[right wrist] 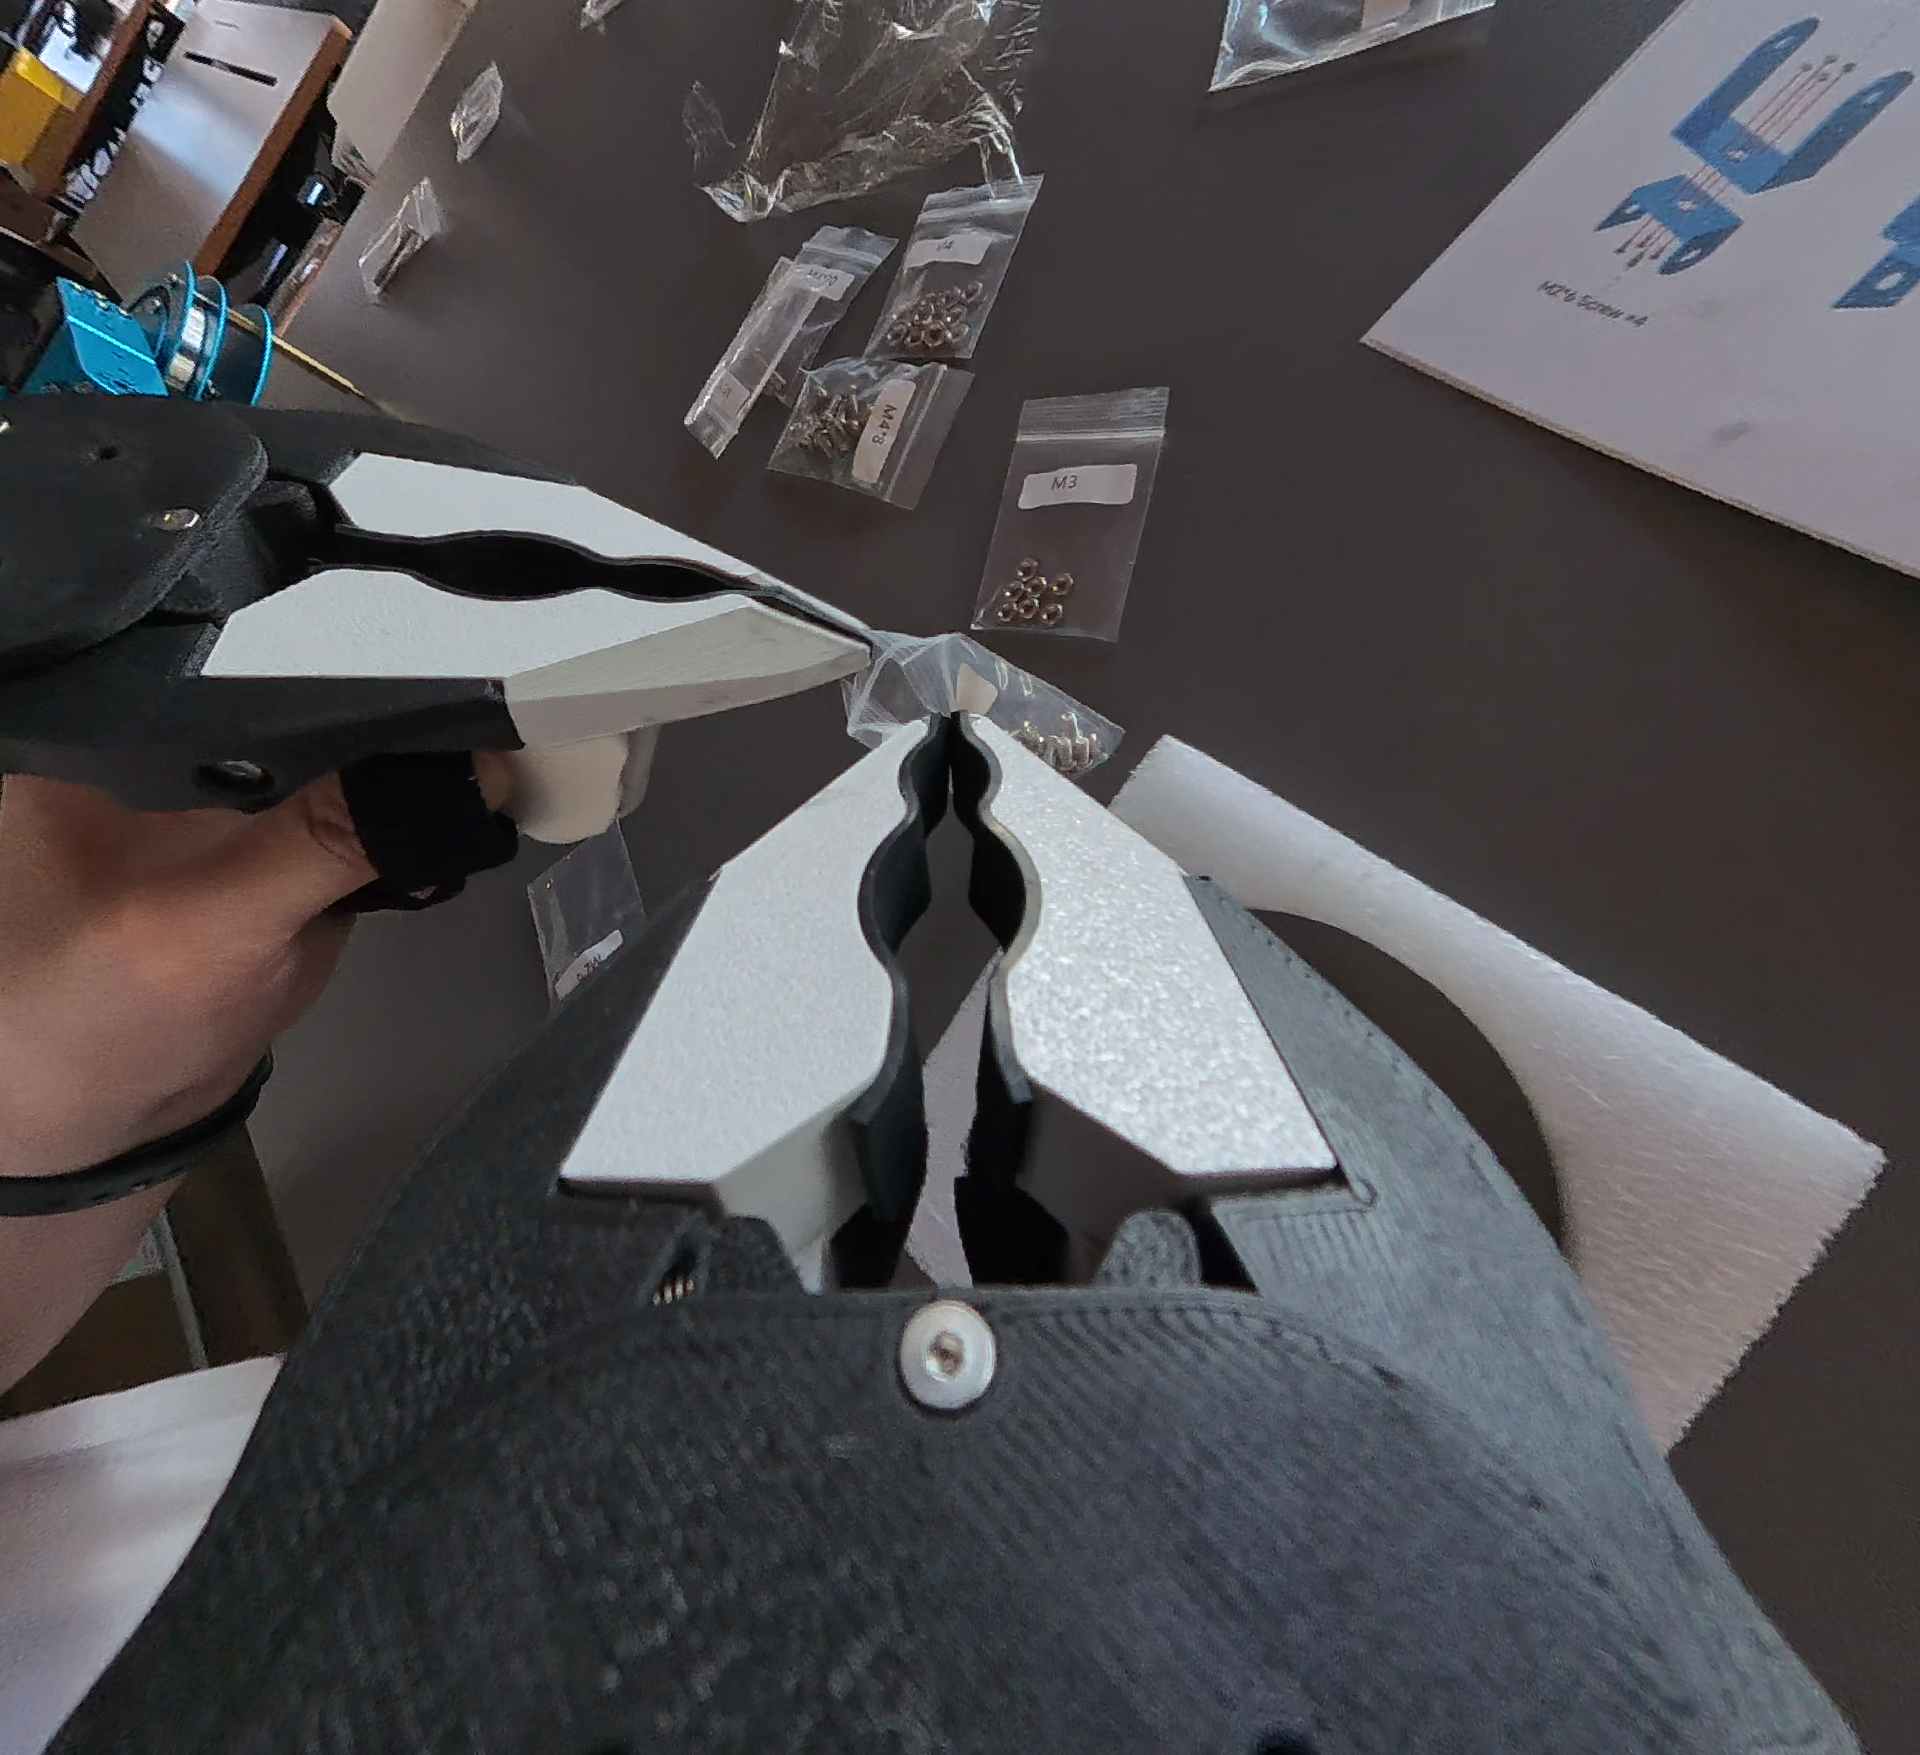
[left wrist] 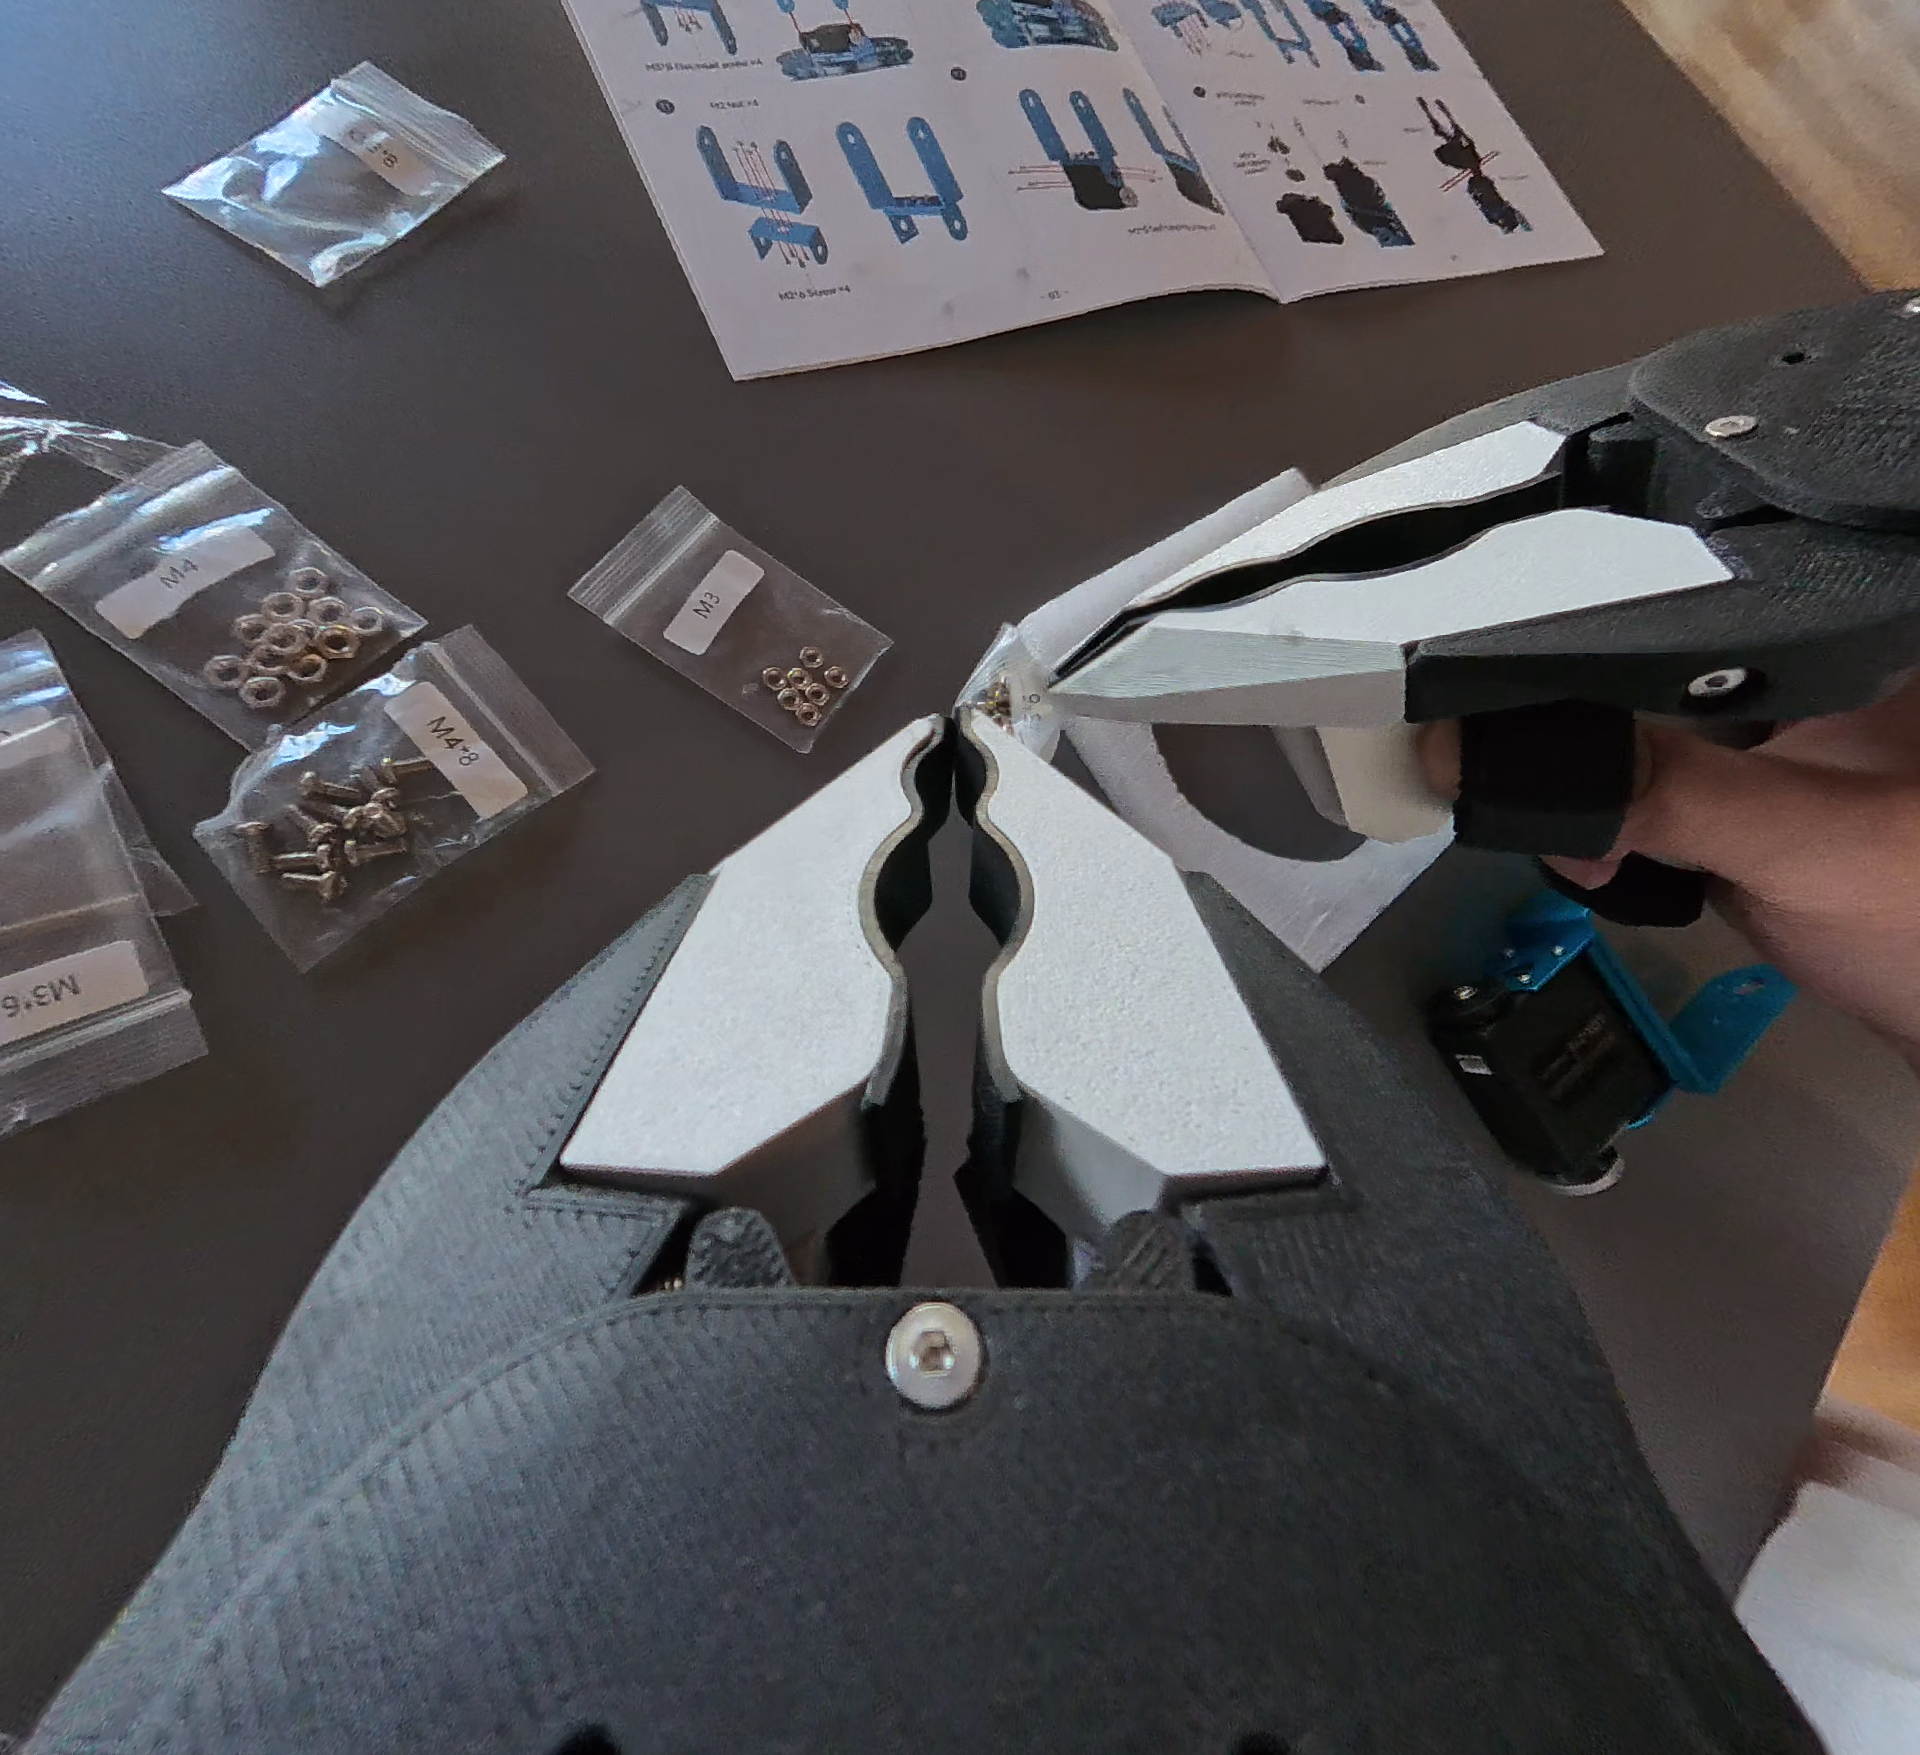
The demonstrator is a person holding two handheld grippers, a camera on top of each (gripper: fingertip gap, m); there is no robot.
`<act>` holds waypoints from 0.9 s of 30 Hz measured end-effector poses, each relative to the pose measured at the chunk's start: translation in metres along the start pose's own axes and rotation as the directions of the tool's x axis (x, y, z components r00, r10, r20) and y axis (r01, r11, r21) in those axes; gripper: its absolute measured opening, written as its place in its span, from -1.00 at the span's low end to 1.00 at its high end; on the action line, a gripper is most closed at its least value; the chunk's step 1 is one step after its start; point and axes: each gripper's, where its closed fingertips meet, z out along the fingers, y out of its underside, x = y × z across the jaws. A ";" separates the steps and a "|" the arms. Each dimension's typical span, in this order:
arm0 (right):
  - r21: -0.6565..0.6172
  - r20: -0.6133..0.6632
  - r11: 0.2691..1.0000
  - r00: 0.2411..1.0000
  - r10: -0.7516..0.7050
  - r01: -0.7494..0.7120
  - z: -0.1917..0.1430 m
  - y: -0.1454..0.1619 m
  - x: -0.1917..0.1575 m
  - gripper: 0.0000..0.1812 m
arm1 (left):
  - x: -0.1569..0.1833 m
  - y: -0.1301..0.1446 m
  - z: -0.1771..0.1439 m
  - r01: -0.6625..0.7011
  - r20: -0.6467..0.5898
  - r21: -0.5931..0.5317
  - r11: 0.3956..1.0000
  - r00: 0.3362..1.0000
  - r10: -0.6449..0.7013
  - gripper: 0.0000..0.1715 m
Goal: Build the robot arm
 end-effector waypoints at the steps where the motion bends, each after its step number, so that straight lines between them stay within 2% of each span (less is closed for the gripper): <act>1: -0.001 0.001 1.000 1.000 0.005 -0.005 0.000 0.000 0.001 -1.00 | 0.000 0.000 0.000 0.015 -0.005 0.003 1.000 1.000 -0.015 -1.00; 6: -0.027 -0.019 0.999 1.000 -0.023 0.022 0.000 0.003 0.004 -1.00 | 0.001 0.001 0.005 -0.021 0.032 -0.013 1.000 0.999 0.021 -1.00; 10: -0.007 0.077 0.996 0.993 0.086 -0.086 -0.005 -0.002 -0.003 -1.00 | 0.013 -0.004 0.003 -0.028 0.005 0.004 1.000 1.000 0.028 -1.00; 14: -0.016 0.116 0.989 0.982 0.146 -0.145 -0.006 -0.001 -0.008 -0.82 | 0.020 -0.009 0.001 -0.041 0.000 0.019 0.999 0.999 0.041 -1.00; 18: 0.008 0.122 0.988 0.981 0.154 -0.156 -0.006 -0.002 -0.008 -0.87 | 0.024 -0.010 0.000 -0.028 -0.016 0.031 0.999 0.999 0.029 -1.00; 23: 0.002 0.214 0.978 0.956 0.202 -0.207 -0.006 -0.002 -0.014 -1.00 | 0.024 -0.009 -0.002 0.020 -0.050 0.045 0.999 0.999 -0.017 -1.00; 27: -0.042 0.161 0.990 0.977 0.137 -0.132 -0.007 0.003 -0.012 -1.00 | 0.022 -0.004 -0.003 0.042 -0.049 0.042 0.998 0.998 -0.040 -1.00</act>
